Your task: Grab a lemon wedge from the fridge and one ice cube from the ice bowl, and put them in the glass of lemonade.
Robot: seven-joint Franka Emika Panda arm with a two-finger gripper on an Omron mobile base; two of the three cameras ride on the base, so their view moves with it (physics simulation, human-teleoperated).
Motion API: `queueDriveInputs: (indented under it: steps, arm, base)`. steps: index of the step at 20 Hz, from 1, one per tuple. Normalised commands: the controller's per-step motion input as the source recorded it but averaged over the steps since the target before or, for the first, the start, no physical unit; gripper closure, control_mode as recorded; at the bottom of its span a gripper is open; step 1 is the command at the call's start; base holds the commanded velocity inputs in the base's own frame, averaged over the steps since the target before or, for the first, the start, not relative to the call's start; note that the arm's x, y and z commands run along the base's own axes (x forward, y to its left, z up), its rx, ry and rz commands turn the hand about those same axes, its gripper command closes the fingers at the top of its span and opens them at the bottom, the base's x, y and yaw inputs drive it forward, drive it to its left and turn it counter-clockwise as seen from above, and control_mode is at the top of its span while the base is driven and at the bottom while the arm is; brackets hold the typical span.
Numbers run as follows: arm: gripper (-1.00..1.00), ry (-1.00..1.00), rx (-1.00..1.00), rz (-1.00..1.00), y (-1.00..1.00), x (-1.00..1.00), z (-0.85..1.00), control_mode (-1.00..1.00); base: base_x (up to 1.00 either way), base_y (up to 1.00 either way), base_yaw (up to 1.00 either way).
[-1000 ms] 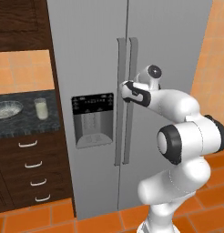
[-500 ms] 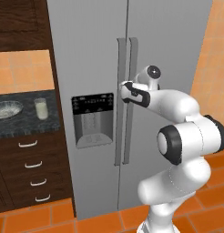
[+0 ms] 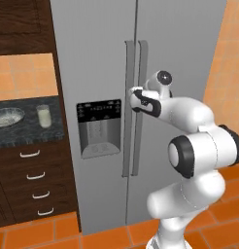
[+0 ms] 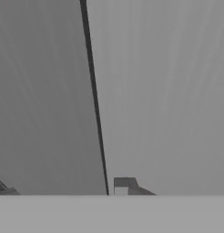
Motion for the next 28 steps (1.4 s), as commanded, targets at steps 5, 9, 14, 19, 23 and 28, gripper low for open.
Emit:
queueDriveInputs:
  steps: [5,9,14,19,23,28]
  arm:
    - [1.00,0.00,0.07,-0.08,-0.59,-0.39,0.11,-1.00]
    - [1.00,0.01,0.11,-0.08,-0.68,-0.50,0.26,-1.00]
    - [1.00,0.04,0.14,-0.09,-0.70,-0.64,0.27,-1.00]
    - [1.00,0.01,0.16,-0.09,-0.72,-0.73,0.14,-1.00]
    - [1.00,0.03,0.15,-0.08,-0.74,-0.64,0.17,-1.00]
    - [1.00,0.04,0.13,-0.08,-0.74,-0.49,0.20,-1.00]
  base:
    - [0.00,0.00,0.00]
    - [0.00,0.00,0.00]
    - [0.00,0.00,0.00]
    - [0.00,0.00,0.00]
    - [0.00,0.00,0.00]
    - [0.00,0.00,0.00]
